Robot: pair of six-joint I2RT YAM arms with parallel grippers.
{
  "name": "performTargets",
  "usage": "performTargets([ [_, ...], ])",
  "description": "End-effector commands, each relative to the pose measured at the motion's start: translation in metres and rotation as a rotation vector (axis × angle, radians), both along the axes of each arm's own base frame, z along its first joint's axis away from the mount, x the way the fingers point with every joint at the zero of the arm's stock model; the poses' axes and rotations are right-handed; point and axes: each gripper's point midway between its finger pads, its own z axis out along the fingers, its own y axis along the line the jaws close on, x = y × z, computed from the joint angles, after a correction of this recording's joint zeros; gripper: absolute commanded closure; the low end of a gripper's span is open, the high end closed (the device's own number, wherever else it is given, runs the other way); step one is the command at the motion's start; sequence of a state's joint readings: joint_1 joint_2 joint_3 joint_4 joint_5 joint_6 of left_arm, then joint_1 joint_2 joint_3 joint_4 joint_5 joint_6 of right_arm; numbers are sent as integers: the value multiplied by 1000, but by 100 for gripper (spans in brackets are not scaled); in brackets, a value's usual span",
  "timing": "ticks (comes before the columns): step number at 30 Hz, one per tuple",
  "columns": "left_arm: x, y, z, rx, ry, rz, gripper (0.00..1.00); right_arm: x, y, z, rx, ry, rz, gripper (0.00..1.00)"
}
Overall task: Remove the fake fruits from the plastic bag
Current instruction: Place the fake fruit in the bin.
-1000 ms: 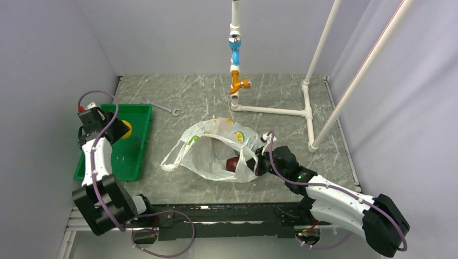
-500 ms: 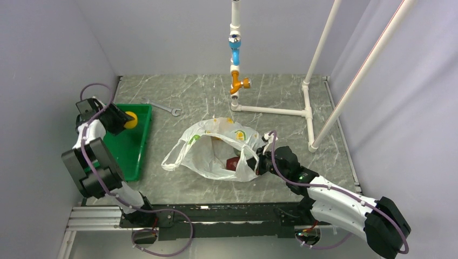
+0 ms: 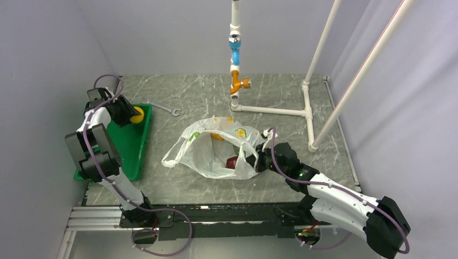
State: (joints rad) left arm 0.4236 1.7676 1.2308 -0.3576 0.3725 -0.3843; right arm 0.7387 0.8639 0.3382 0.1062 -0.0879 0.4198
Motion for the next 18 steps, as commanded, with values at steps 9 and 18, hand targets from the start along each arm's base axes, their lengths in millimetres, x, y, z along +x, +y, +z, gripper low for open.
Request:
performTargets([
  [9, 9, 1, -21, 26, 62, -77, 40, 12, 14, 21, 19, -35, 23, 100],
  [18, 12, -12, 6, 102, 20, -106, 1, 12, 13, 29, 25, -51, 27, 100],
])
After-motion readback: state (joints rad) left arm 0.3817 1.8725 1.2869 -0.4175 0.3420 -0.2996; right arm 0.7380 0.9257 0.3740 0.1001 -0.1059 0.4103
